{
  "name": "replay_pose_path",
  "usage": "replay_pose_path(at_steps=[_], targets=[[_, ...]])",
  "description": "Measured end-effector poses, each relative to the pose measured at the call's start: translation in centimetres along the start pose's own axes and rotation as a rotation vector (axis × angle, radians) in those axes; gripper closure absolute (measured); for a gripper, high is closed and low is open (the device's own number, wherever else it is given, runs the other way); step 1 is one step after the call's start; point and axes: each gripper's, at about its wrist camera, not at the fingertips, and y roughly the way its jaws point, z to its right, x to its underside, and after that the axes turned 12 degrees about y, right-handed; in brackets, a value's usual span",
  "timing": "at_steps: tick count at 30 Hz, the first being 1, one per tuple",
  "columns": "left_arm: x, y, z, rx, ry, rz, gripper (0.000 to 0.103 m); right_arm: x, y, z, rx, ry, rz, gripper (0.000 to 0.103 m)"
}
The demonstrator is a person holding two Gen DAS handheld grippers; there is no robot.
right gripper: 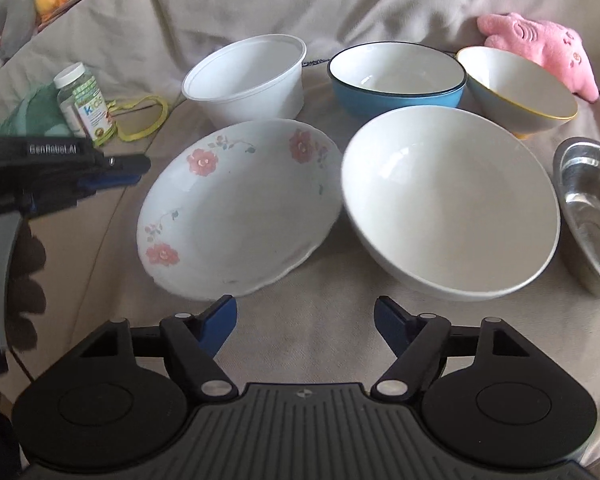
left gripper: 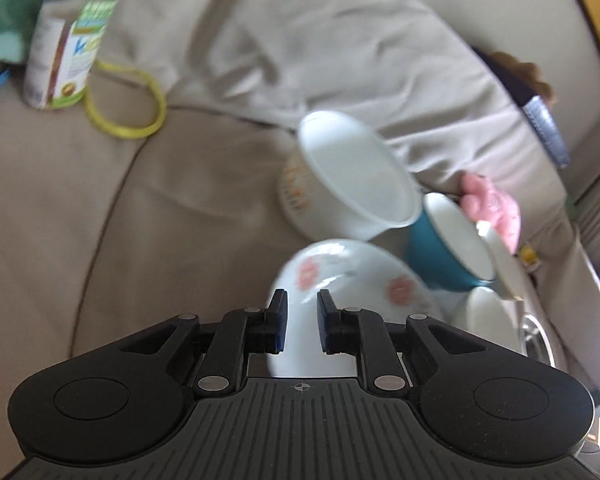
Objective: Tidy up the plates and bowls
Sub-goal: 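Move the right tool to the rim of the large white bowl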
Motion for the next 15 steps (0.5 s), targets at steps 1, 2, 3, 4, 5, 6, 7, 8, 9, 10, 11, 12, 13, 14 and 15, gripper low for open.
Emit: replay_pose_path(at_steps=[1, 2, 3, 4, 5, 6, 7, 8, 9, 10, 11, 12, 13, 14, 15], targets=[[0.0, 0.5, -0.5, -0.009, -0.013, -0.011, 0.086, -0.1, 0.6, -0.6, 0.009, 0.019, 0.01, 0.031], [0.1, 0.8, -1.0, -0.018, -0.024, -0.017, 0.086, -0.2, 1.1, -1.1, 0.024, 0.031, 0.02, 0.031], [0.1, 1.2, -1.4, -0.024, -0.029, -0.02, 0.086, -0.3, 1.7, -1.5, 0.043, 0.037, 0.033, 0.031], [0.1, 1.6, -1.6, -0.03, -0.035, -0.024, 0.086, -0.4, 2.1, -1.8, 0.057, 0.039, 0.044, 0.031], [0.1, 1.9, -1.7, -0.033, -0.045, -0.028, 0.083, -0.5, 2.5, -2.1, 0.069, 0.038, 0.047, 0.031], [0.0, 2.2, -1.9, -0.029, -0.06, -0.028, 0.082, -0.6, 3.0, -2.3, 0.077, 0.034, 0.041, 0.031], [0.0, 2.5, -2.0, -0.023, -0.069, -0.028, 0.081, -0.8, 3.5, -2.4, 0.079, 0.028, 0.033, 0.031], [0.1, 2.6, -2.1, -0.017, -0.069, -0.029, 0.081, -0.9, 3.8, -2.6, 0.08, 0.029, 0.032, 0.031], [0.1, 2.9, -2.1, -0.012, -0.068, -0.033, 0.081, -1.0, 4.0, -2.6, 0.082, 0.027, 0.039, 0.031], [0.1, 3.3, -2.0, -0.006, -0.067, -0.043, 0.081, -1.1, 4.2, -2.7, 0.083, 0.022, 0.048, 0.031], [0.2, 3.7, -1.9, 0.002, -0.067, -0.058, 0.081, -1.1, 4.3, -2.9, 0.083, 0.016, 0.056, 0.031], [0.3, 4.0, -1.8, 0.016, -0.069, -0.074, 0.081, -1.1, 4.3, -3.0, 0.08, 0.009, 0.062, 0.031], [0.4, 4.3, -1.7, 0.04, -0.071, -0.088, 0.08, -1.2, 4.4, -3.2, 0.071, 0.0, 0.062, 0.032], [0.5, 4.3, -1.6, 0.055, -0.071, -0.095, 0.074, -1.2, 4.5, -3.5, 0.071, -0.006, 0.064, 0.032], [0.6, 4.2, -1.5, 0.056, -0.065, -0.097, 0.073, -1.2, 4.5, -3.7, 0.083, -0.011, 0.071, 0.032]])
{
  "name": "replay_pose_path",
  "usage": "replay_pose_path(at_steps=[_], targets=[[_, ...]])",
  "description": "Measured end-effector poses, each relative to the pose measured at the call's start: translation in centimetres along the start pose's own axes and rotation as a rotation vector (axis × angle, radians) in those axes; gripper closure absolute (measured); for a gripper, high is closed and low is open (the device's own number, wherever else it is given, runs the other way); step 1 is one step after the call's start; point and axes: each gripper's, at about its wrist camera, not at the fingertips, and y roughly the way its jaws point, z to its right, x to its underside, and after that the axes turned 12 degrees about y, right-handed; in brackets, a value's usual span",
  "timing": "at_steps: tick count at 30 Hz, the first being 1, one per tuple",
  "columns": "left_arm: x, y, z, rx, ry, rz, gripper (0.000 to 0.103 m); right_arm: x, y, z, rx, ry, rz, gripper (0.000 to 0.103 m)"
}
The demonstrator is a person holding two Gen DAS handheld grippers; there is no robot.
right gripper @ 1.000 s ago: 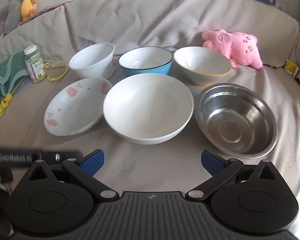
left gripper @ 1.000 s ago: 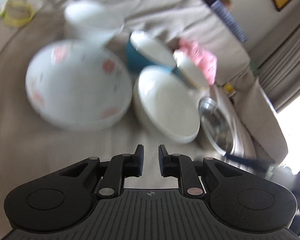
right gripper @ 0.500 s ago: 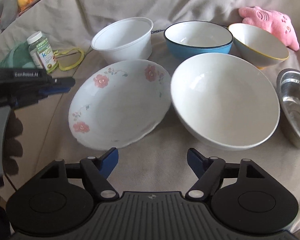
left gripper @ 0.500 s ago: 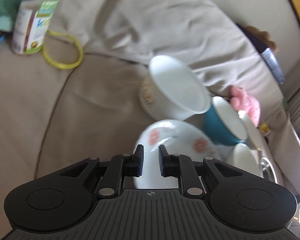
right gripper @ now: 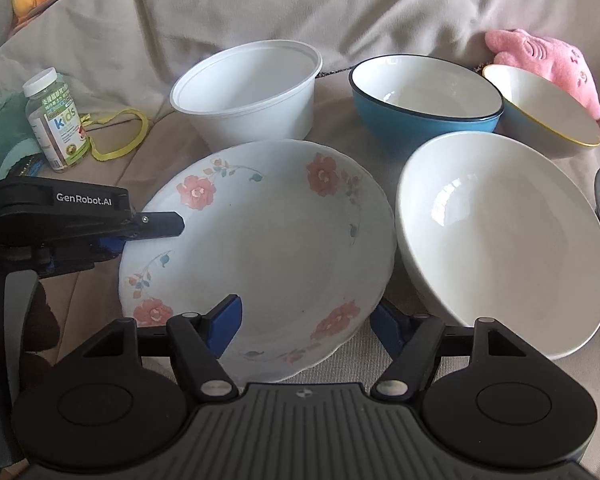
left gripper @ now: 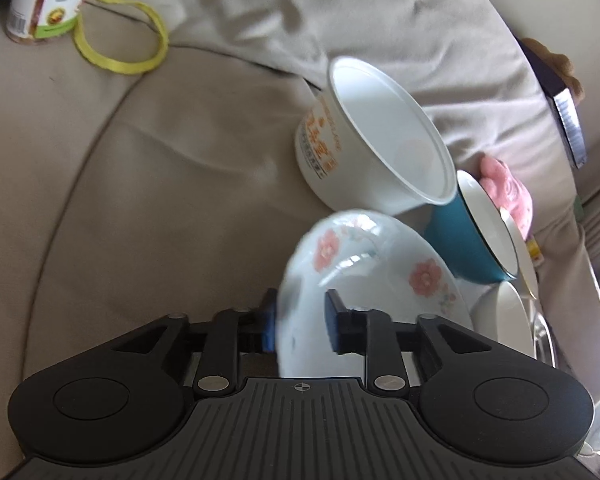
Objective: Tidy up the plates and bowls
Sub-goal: 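Move the right tool to the rim of the large white bowl, then lift the large white bowl with the right tool onto the floral plate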
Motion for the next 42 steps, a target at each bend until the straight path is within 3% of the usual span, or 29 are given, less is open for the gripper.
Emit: replay_pose_path(at_steps=[4, 10, 14, 16, 21, 25, 27, 32, 36, 42], targets=[[-0.1, -1.2, -0.2, -0.029, 0.006, 0.014, 0.072, 0.6, -0.2, -0.7, -0.001, -0.043, 0.016, 0.032], [-0.6, -2.9, -1.1, -0.094, -0.053, 0.058, 0.074, 1.6, -0.5, -1.5, -0.08, -0.105, -0.015, 0.032], [-1.2, -4.9, 1.4, -0.236, 0.032, 0.161, 0.074, 1.4, -2.2, 0.1, -0.123, -0.119, -0.01, 0.032], [-1.2, -5.4, 3.2, -0.257, 0.096, 0.199, 0.074, 1.3, -3.6, 1.9, -0.148, -0.116, -0.001, 0.032], [-1.1, -3.2, 9.5, -0.002, 0.202, 0.12, 0.074, 1.2, -6.9, 8.2, -0.151, -0.038, 0.035, 0.032], [-1.6, -0.2, 15.1, 0.085, 0.28, 0.092, 0.074, 1.0, -8.5, 13.7, -0.121, 0.046, 0.071, 0.032], [-2.1, 1.4, 16.8, 0.081, 0.288, 0.08, 0.074, 0.5, -8.8, 16.0, -0.088, 0.098, 0.091, 0.032], [-2.8, 5.9, 19.5, -0.042, 0.341, 0.002, 0.074, -1.0, -7.3, 20.5, -0.096, 0.26, 0.072, 0.032], [-2.3, 8.6, 20.2, -0.078, 0.385, -0.095, 0.074, -1.3, -5.2, 21.3, -0.117, 0.281, 0.056, 0.044], [-1.7, 11.0, 20.9, -0.12, 0.426, -0.155, 0.069, -2.2, -2.6, 20.1, -0.139, 0.258, 0.076, 0.047]])
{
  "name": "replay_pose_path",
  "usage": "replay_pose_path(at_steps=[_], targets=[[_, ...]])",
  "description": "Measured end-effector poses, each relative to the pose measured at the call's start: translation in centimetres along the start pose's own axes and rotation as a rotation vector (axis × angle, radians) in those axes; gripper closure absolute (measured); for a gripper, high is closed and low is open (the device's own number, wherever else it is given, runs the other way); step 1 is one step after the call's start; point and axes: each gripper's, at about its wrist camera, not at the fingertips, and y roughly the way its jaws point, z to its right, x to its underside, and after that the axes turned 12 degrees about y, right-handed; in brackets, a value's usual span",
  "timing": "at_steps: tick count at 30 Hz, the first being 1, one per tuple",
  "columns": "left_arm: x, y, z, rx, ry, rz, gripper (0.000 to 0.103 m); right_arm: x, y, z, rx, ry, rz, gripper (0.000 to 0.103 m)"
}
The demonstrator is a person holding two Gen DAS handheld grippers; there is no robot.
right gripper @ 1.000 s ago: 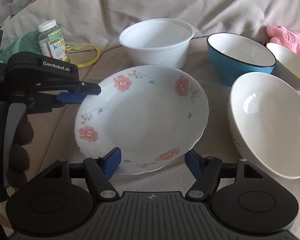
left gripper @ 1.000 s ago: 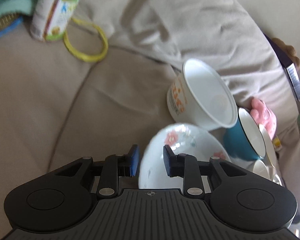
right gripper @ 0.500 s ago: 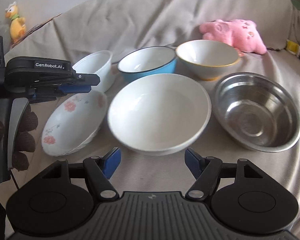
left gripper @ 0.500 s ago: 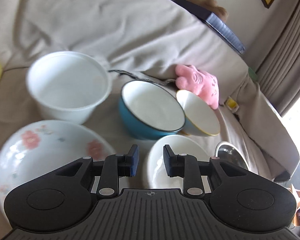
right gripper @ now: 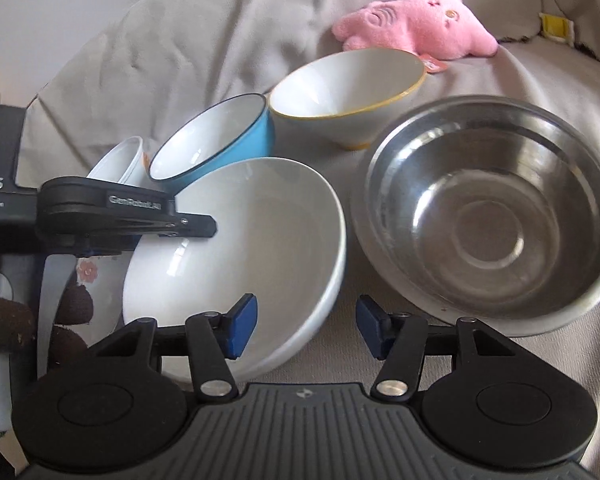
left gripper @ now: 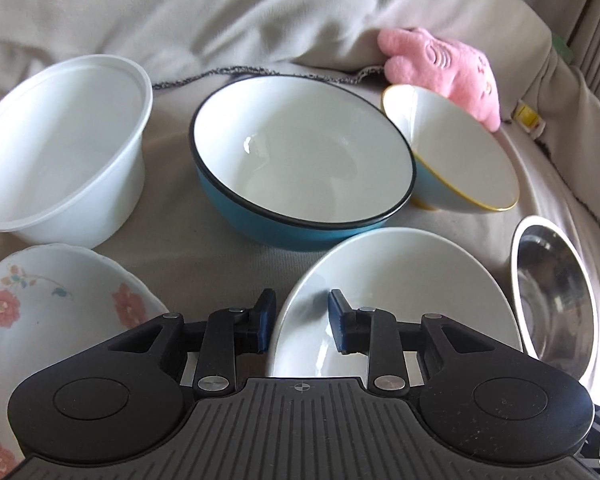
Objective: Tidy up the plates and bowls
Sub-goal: 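Lift the large white bowl with the right tool onto the floral plate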
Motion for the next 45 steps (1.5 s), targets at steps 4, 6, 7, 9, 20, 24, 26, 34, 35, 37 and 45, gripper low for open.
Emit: replay_pose_path(at_steps=[4, 6, 7, 9, 20, 24, 26, 34, 35, 37, 45], targets=[[0.1, -0.2, 0.6, -0.025, 0.038, -0.02, 0.069, 0.0, 1.1, -1.3, 0.03, -0.048, 0.008, 0.046], [0.5, -0.6, 0.7, -0.027, 0.044, -0.032, 0.069, -0.1, 0.9, -1.1, 0.015, -0.031, 0.0, 0.046], [0.7, -0.9, 0.8, -0.026, 0.046, -0.043, 0.07, 0.0, 0.7, -0.9, 0.004, -0.017, -0.014, 0.046], [1.2, -1.3, 1.1, -0.019, 0.047, -0.075, 0.07, 0.2, 0.4, -0.5, -0.018, 0.011, -0.051, 0.046], [1.3, 0.0, 1.1, -0.014, 0.058, -0.072, 0.063, 0.6, 2.3, -0.6, -0.016, 0.016, -0.049, 0.046], [1.5, -0.1, 1.4, -0.035, 0.067, -0.043, 0.06, 0.3, 2.8, -1.5, 0.017, 0.002, -0.048, 0.045], [2.3, -0.7, 1.2, -0.024, 0.053, 0.005, 0.062, 0.6, 2.6, -1.9, 0.041, -0.036, -0.051, 0.045], [4.2, -5.6, -1.0, 0.023, 0.03, 0.128, 0.062, 1.8, -0.1, -5.5, 0.08, -0.114, 0.036, 0.045], [4.4, -6.4, -1.5, 0.028, 0.018, 0.147, 0.062, 2.0, -0.7, -6.4, 0.081, -0.139, 0.062, 0.045], [5.1, -8.2, -3.1, 0.042, -0.024, 0.175, 0.062, 2.5, -1.9, -8.4, 0.081, -0.195, 0.102, 0.045], [10.2, -13.4, -11.4, 0.05, -0.197, 0.205, 0.062, 5.5, -2.4, -16.6, -0.003, -0.343, 0.072, 0.044]])
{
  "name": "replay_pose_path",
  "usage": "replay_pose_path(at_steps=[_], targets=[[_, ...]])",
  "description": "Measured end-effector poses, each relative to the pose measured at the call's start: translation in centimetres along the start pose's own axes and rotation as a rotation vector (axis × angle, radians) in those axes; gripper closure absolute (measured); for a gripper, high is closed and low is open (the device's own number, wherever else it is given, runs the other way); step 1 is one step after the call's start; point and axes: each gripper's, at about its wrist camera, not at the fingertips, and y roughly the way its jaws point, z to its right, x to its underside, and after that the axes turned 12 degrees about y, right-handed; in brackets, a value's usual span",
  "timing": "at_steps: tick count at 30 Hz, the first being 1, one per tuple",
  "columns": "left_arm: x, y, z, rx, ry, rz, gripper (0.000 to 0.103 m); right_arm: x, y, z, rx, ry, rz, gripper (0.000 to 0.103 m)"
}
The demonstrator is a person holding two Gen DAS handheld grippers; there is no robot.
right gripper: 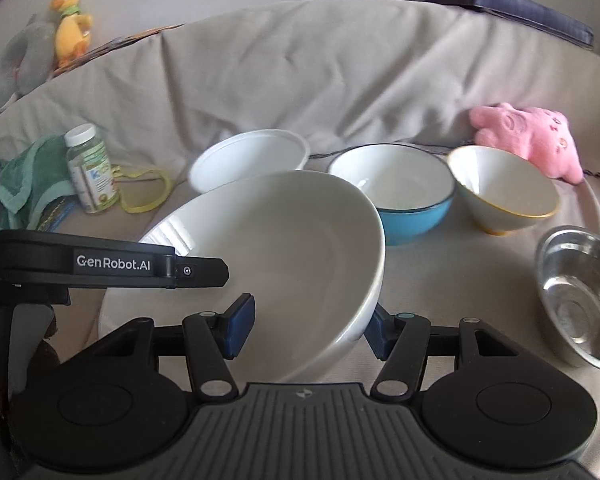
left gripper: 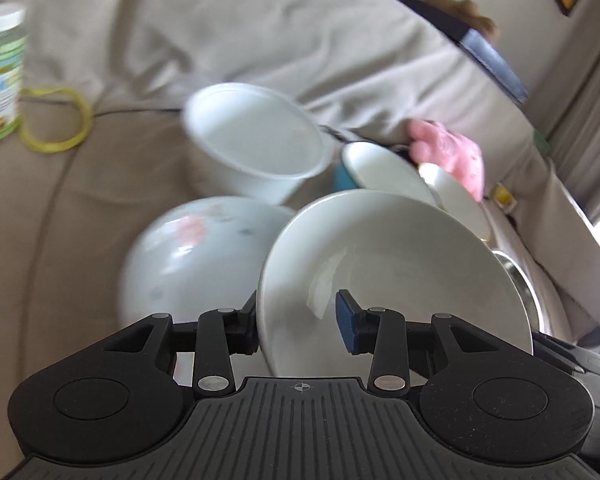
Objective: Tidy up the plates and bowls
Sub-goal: 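Lift the large white bowl with the right tool onto the floral plate, then grasp the rim of the steel bowl with the right tool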
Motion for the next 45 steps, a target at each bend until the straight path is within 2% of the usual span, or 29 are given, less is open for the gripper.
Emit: replay_pose_path(at_steps=[3, 6, 11, 19, 24, 31, 35, 39, 41, 45], targets=[[0.8, -0.6, -2.8, -0.075, -0.061, -0.019, 0.062, 1.0, 1.8, -3.0, -0.036, -0.054, -0.064, 0.044], [1.1, -0.9, -4.4, -0.103, -0.084, -0.027, 0.062, 1.9, 3.4, -4.8, -0.049, -0.068, -0.125, 0.044], [1.4, -0.2, -5.6, -0.091, -0.108, -0.045, 0.062, 2.0, 5.5, -4.9, -0.024, -0.016, -0.182, 0.044], [1.9, 1.1, -5.9, -0.059, -0.143, -0.062, 0.064, 0.6, 8.0, -3.9, 0.007, 0.049, -0.208, 0.044], [1.7, 1.4, -5.6, -0.074, -0.137, -0.075, 0.065, -0.1, 8.6, -3.7, 0.005, 0.038, -0.226, 0.044], [1.7, 1.3, -6.3, -0.05, -0.196, -0.088, 0.067, -0.6, 8.9, -2.3, -0.052, 0.041, -0.242, 0.047], [1.5, 1.0, -6.1, -0.064, -0.194, -0.09, 0.068, -0.9, 9.3, -2.4, -0.047, 0.025, -0.249, 0.047], [1.3, 0.7, -6.0, -0.092, -0.178, -0.046, 0.068, -0.8, 9.6, -2.7, -0.031, -0.003, -0.234, 0.047], [1.1, 0.9, -6.1, -0.095, -0.179, -0.013, 0.068, -0.8, 9.5, -3.4, 0.005, -0.057, -0.192, 0.047], [0.7, 1.0, -5.9, -0.128, -0.177, -0.044, 0.068, -1.2, 8.2, -4.3, 0.022, -0.13, -0.125, 0.046]])
